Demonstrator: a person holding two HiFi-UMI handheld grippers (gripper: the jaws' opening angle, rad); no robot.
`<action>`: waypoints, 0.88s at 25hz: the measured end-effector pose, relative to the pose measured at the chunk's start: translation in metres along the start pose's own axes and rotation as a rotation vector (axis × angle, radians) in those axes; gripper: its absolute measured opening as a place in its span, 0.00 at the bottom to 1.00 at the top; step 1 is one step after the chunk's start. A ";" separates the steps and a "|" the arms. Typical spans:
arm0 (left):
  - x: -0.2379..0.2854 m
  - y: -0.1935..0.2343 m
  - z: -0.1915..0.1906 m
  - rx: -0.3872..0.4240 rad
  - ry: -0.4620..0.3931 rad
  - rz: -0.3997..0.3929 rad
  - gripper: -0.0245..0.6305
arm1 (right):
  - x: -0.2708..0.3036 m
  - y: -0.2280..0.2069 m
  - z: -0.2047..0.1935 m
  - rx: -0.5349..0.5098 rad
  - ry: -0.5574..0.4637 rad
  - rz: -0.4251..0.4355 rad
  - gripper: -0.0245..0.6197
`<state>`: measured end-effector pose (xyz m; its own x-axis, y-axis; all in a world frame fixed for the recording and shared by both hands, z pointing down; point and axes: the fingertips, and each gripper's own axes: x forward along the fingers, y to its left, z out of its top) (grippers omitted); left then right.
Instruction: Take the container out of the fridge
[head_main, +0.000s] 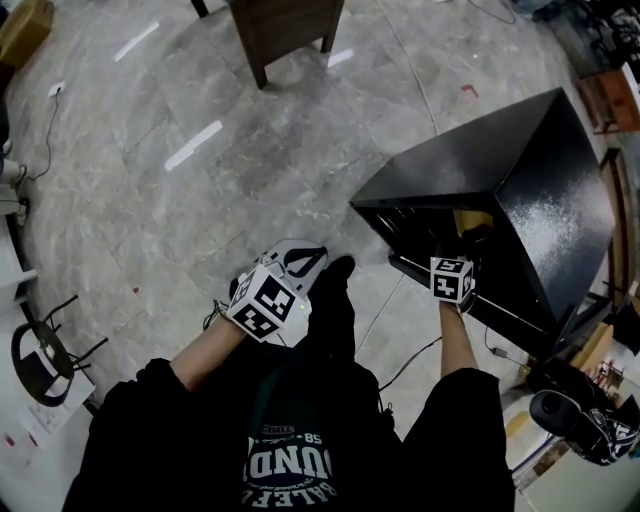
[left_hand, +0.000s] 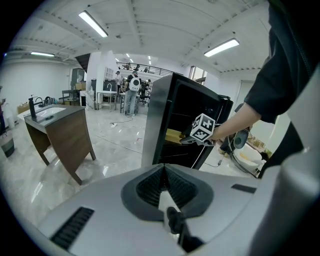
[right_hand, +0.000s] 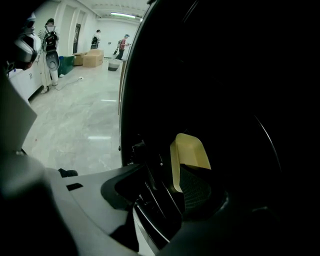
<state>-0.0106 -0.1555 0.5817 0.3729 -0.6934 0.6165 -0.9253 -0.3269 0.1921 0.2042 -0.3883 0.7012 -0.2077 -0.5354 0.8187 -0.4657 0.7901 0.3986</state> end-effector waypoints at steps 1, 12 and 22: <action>0.001 0.000 -0.002 -0.002 0.004 0.000 0.06 | 0.002 -0.001 -0.001 -0.005 0.010 0.000 0.34; 0.001 0.006 -0.014 -0.042 0.024 0.033 0.06 | 0.029 -0.017 -0.013 -0.078 0.072 0.006 0.34; 0.002 0.008 -0.024 -0.073 0.045 0.060 0.06 | 0.056 -0.027 -0.023 -0.083 0.116 0.042 0.34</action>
<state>-0.0190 -0.1438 0.6029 0.3145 -0.6803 0.6620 -0.9491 -0.2363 0.2080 0.2253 -0.4323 0.7456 -0.1229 -0.4672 0.8756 -0.3847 0.8357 0.3919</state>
